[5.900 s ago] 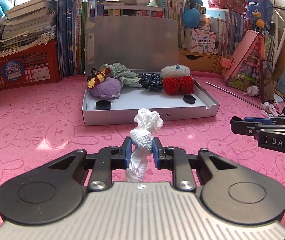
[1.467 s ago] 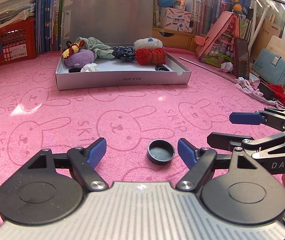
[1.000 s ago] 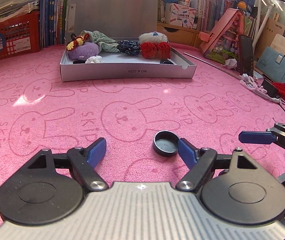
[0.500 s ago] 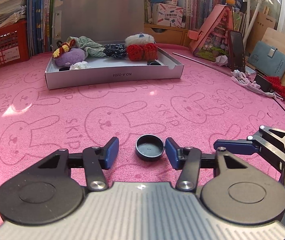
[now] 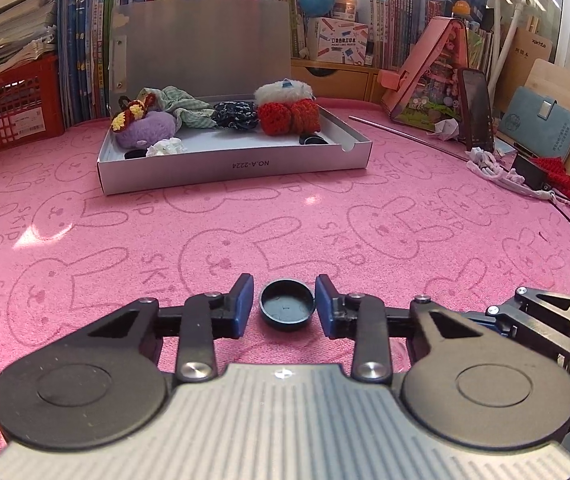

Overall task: Organize objects
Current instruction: 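Grasp the black lid with the left tool while the right tool grasps the clear dome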

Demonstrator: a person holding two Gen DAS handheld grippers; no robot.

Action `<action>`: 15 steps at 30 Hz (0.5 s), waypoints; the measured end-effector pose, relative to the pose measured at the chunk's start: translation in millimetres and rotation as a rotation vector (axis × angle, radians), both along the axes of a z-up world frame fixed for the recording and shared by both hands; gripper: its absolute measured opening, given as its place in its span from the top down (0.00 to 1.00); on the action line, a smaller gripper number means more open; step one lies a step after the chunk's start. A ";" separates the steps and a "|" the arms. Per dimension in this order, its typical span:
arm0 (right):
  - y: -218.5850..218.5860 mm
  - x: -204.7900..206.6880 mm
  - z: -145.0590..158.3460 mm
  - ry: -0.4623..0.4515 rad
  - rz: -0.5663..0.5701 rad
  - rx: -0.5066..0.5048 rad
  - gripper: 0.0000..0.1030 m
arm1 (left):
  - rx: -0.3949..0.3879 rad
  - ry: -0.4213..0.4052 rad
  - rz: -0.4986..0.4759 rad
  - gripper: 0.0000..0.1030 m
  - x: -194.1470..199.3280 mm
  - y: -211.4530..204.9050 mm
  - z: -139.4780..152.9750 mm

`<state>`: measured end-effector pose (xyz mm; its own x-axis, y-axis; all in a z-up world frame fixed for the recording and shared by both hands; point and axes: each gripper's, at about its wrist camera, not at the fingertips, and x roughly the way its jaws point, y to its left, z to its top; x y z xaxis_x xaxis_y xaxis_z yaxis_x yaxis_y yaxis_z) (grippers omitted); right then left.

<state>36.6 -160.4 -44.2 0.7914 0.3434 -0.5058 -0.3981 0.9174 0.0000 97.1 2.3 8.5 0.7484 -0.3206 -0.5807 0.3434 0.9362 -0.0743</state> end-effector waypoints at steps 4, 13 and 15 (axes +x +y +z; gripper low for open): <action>3.4 -0.8 -0.3 -0.007 -0.019 0.005 0.41 | -0.002 -0.001 0.012 0.62 0.4 2.3 1.0; 3.6 -7.8 -1.7 -0.043 -0.031 -0.021 0.59 | -0.006 0.004 0.010 0.62 -3.2 2.5 -3.4; -1.2 -5.9 -1.2 -0.040 -0.055 -0.019 0.65 | -0.007 0.004 0.011 0.61 -3.3 2.4 -3.8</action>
<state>30.7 -161.6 -45.4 0.8287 0.2894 -0.4792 -0.3464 0.9375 -0.0330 93.8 4.7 4.7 0.7498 -0.3162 -0.5813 0.3327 0.9395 -0.0819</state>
